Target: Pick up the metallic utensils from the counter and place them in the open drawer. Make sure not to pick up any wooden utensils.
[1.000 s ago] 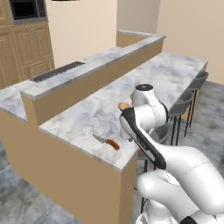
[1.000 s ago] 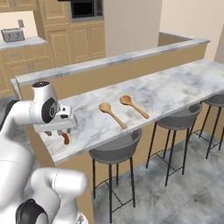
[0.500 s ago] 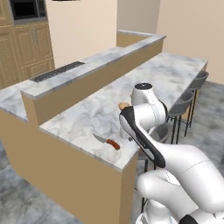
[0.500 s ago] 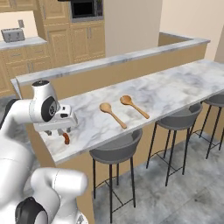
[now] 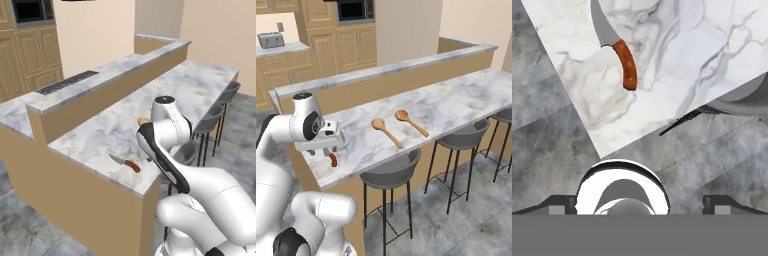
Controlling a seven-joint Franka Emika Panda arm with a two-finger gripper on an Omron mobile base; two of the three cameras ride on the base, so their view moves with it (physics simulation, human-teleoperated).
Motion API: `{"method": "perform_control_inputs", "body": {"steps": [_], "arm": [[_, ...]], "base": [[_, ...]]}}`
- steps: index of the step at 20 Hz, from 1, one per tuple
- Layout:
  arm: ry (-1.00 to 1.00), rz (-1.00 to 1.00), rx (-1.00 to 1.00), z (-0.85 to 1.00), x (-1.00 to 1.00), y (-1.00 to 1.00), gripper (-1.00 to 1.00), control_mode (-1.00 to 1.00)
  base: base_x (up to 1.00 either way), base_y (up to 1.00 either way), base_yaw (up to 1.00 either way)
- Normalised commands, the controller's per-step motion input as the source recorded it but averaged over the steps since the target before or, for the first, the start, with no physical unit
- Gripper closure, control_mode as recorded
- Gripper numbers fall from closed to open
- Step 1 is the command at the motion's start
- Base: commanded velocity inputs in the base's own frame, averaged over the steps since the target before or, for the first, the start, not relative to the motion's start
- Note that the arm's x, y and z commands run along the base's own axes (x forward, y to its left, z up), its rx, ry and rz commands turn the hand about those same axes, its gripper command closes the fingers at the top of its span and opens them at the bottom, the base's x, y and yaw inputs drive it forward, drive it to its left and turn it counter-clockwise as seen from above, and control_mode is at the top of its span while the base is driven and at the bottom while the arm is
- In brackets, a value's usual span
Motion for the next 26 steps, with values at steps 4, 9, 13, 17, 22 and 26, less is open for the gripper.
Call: {"method": "perform_control_inputs", "body": {"steps": [4, 9, 13, 17, 22, 26], "arm": [[0.0, 0.0, 0.0, -0.32, 0.46, 0.46, -1.0, -1.0], [0.0, 0.0, 0.0, -0.51, 0.6, 0.38, -1.0, -1.0], [0.04, 0.02, 0.01, -0.53, 0.66, -0.13, -1.0, -1.0], [0.0, 0.03, 0.0, -0.29, 0.47, -0.04, -1.0, -1.0], [0.0, 0.05, 0.0, -0.3, 0.51, 0.14, -1.0, -1.0], [0.0, 0.08, 0.0, -0.4, 0.42, 0.22, -1.0, -1.0]], "base": [[0.0, 0.0, 0.0], [0.0, 0.0, 0.0], [0.0, 0.0, 0.0], [0.0, 0.0, 0.0], [0.0, 0.0, 0.0], [0.0, 0.0, 0.0]]}}
